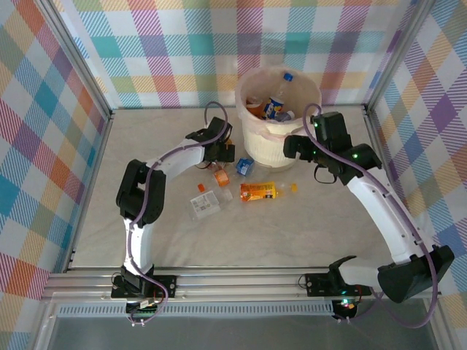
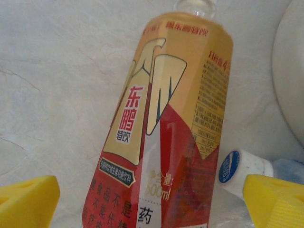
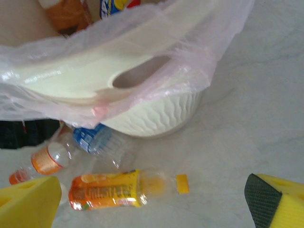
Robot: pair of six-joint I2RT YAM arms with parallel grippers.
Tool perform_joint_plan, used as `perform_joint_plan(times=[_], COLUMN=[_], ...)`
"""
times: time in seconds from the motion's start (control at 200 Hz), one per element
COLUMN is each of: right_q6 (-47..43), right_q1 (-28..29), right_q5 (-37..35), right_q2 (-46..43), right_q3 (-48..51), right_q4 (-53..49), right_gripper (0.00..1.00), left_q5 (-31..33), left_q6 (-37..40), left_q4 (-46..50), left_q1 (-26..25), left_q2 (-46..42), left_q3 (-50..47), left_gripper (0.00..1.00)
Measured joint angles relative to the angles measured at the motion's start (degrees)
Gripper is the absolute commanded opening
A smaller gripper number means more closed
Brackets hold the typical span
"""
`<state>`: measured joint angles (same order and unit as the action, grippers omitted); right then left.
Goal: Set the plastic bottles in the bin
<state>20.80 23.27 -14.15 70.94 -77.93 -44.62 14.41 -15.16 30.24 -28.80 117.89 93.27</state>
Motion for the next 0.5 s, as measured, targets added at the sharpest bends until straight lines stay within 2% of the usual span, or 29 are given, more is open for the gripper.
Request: perform_joint_plan(times=[0.21, 0.5], right_q6=[1.3, 1.4], right_q1=[0.0, 0.0], right_q5=[0.0, 0.3], right_q2=[-2.6, -2.6], right_q3=[3.4, 3.6], right_q4=[0.0, 0.1], right_gripper=[1.0, 1.0], left_q5=[-0.8, -1.9], left_q6=[0.0, -0.7], left_q4=[1.8, 3.3], left_q1=[0.3, 3.1], left_q2=[5.6, 8.2], left_q3=[6.7, 8.2], left_gripper=[0.95, 0.88])
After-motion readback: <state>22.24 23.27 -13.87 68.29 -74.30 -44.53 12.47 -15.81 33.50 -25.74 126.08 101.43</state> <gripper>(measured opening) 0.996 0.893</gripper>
